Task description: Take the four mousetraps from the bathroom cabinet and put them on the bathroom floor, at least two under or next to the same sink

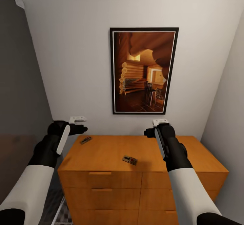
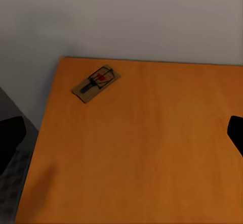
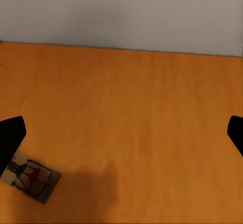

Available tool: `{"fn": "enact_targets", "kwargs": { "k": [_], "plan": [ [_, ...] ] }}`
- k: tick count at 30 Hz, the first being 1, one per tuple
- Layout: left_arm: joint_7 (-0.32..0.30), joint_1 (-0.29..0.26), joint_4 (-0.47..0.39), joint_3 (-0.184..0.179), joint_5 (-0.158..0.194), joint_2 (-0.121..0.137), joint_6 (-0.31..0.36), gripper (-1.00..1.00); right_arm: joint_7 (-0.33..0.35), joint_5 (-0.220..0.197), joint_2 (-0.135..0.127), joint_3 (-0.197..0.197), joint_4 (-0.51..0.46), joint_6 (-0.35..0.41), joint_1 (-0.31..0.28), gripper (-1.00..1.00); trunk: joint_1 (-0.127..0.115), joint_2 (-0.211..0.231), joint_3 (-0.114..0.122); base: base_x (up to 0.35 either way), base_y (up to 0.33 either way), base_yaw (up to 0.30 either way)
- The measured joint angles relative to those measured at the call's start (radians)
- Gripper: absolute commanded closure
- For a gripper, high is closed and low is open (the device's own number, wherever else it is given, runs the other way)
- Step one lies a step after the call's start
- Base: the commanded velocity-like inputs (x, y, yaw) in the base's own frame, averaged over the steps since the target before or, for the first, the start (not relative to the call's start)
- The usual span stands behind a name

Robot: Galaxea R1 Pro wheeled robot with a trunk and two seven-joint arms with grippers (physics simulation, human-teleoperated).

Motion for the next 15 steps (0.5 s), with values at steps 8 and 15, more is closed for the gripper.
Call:
{"fn": "enact_targets", "kwargs": {
  "k": [8, 15],
  "plan": [
    [0.0, 0.0, 0.017, 0.0, 0.001, -0.003, -0.003, -1.0, 0.0, 0.003, 0.004, 0.027, -0.002, -0.001, -0.001, -1.0, 0.0, 0.0, 0.0, 0.27, 0.0, 0.0],
    [-0.001, 0.0, 0.022, 0.0, 0.003, -0.004, -0.003, -1.0, 0.0, 0.002, 0.004, 0.026, -0.002, -0.001, 0.0, -1.0, 0.0, 0.0, 0.0, 0.075, 0.0, 0.0]
  ]
}}
